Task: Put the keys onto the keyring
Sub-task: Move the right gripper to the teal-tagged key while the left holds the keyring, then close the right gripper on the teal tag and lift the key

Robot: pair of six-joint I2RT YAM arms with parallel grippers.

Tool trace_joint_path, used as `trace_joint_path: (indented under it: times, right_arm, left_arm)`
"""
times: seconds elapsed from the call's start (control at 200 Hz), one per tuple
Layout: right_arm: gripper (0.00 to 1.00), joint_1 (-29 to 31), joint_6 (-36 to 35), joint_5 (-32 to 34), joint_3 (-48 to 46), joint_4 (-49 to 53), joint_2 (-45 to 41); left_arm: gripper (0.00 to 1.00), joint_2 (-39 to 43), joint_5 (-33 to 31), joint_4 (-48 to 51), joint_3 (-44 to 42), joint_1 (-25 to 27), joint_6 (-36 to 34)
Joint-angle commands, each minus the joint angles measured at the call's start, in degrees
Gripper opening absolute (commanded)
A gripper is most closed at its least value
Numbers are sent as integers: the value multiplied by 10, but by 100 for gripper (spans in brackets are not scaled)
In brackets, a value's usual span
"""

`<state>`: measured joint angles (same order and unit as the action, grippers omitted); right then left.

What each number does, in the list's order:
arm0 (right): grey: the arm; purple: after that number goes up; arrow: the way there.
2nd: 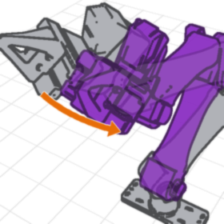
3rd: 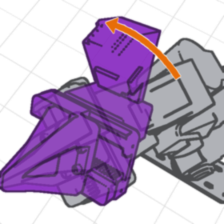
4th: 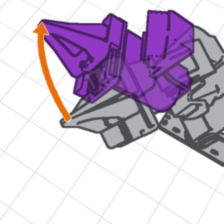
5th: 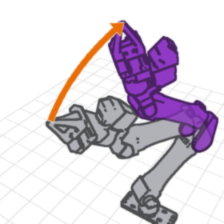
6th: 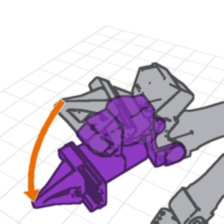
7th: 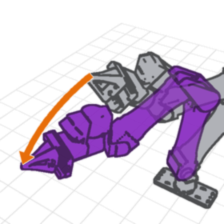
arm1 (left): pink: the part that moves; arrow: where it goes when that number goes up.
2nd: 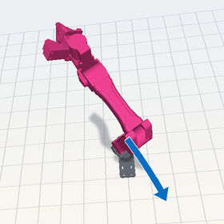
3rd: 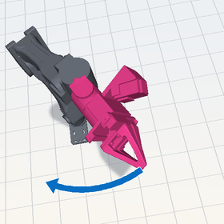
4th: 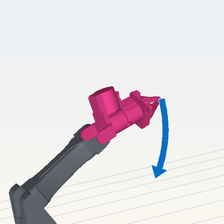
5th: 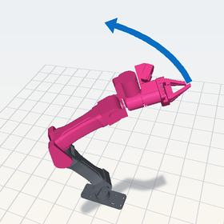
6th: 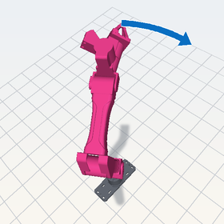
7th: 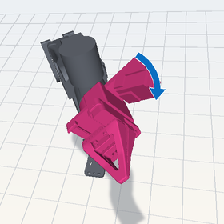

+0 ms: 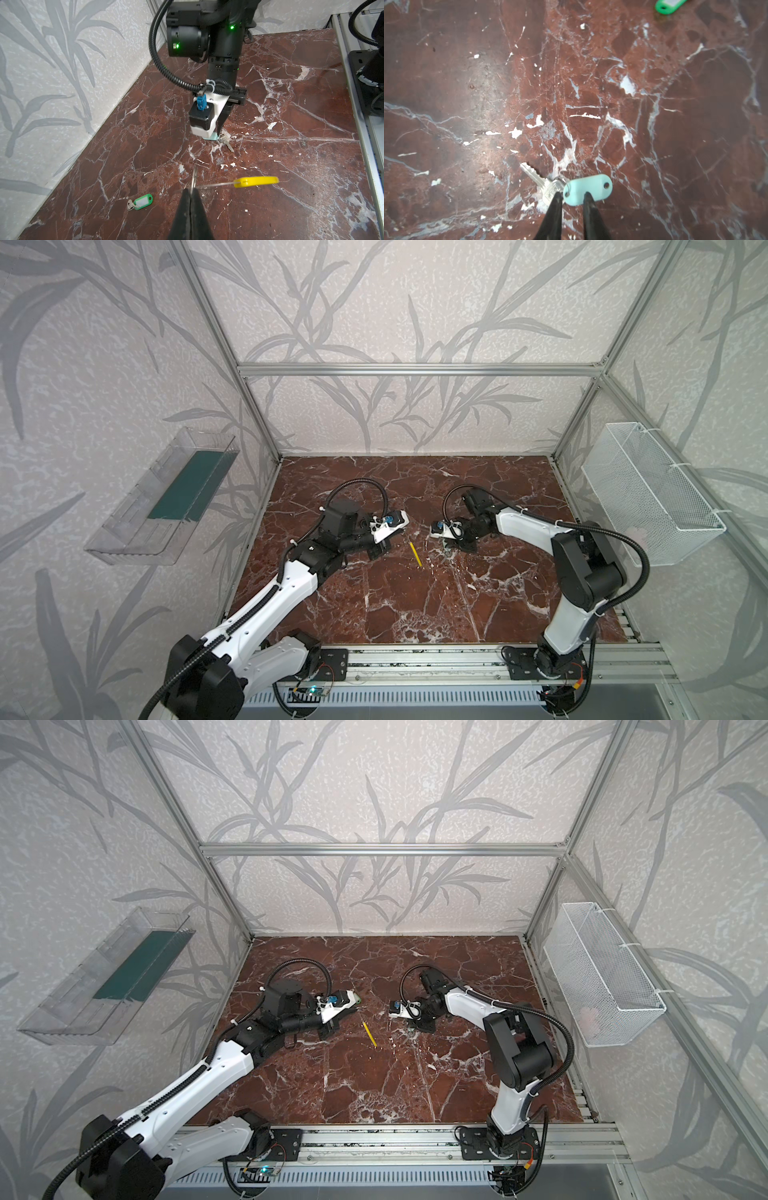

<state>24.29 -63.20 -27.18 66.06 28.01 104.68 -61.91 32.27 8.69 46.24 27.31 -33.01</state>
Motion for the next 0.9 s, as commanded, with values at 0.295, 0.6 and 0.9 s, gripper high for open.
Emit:
trace_joint_path:
  times: [0.295, 0.6, 0.9]
  right_arm:
    - [21, 1, -86, -6, 30, 72, 45]
    - [26, 1, -86, 14, 30, 37, 57]
    - [25, 4, -95, 26, 50, 62, 83]
  left_arm:
    - [0, -1, 24, 5, 1, -13, -12]
    - [0, -11, 31, 1, 5, -17, -6]
    - [0, -22, 32, 0, 10, -21, -6]
